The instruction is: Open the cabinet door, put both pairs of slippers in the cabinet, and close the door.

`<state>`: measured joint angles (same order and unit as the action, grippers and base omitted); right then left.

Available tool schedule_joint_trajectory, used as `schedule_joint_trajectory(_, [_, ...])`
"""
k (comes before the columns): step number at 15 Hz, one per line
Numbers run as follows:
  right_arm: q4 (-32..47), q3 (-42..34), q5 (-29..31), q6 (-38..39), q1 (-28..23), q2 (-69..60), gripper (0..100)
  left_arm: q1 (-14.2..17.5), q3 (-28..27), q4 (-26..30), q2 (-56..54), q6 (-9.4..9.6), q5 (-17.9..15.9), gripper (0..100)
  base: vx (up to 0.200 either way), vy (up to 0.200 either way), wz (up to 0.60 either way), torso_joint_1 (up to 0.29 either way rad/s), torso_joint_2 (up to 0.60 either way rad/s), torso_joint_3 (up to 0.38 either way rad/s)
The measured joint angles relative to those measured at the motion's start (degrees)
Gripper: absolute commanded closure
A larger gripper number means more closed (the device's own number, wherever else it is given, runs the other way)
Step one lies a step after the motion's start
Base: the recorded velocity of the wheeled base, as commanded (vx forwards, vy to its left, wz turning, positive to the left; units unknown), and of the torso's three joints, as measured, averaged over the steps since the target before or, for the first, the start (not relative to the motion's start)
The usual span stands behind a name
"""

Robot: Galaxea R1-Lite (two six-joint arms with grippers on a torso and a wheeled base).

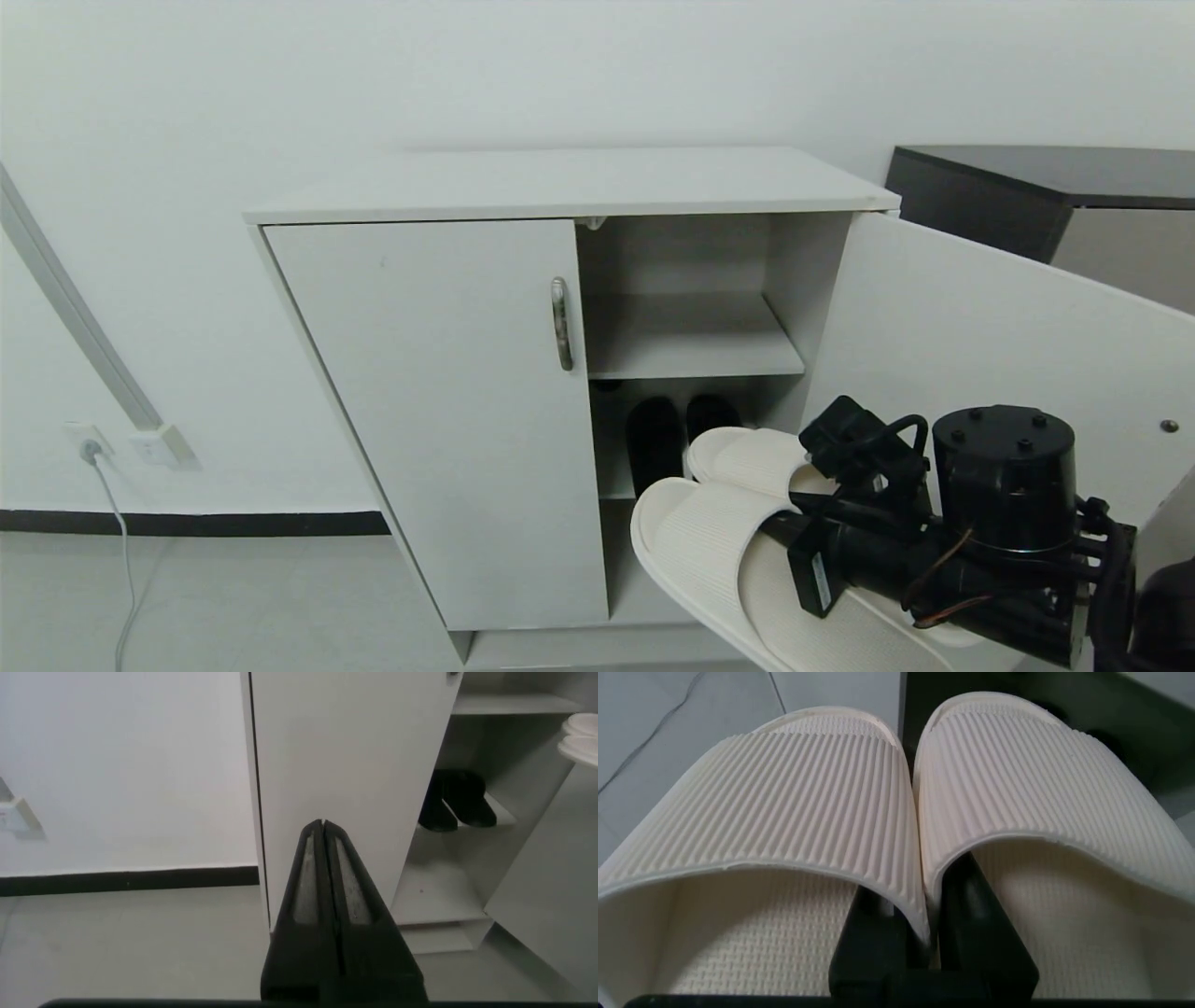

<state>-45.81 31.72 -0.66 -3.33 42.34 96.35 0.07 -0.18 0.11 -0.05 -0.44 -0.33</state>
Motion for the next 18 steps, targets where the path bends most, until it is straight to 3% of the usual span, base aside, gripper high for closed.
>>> schedule_joint_trajectory(3, [0.07,-0.02,-0.02,0.00,-0.01,0.15,100,0.00,0.02,0.00,0.00,0.00,0.00,100,0.000,0.000,0.00,-0.012,0.31,0.279])
schedule_joint_trajectory(15, [-2.38,-0.02,0.50,-0.37,0.09,1.30,100,0.00,0.02,0.02,0.00,0.01,0.00,100,0.000,0.000,0.00,-0.002,0.03,0.020])
schedule_joint_trajectory(18, [-8.74,1.27,10.97,0.98,2.45,6.10,100,-0.05,0.02,-0.01,0.00,0.09,-0.02,100,0.000,0.000,0.00,0.000,0.05,0.029])
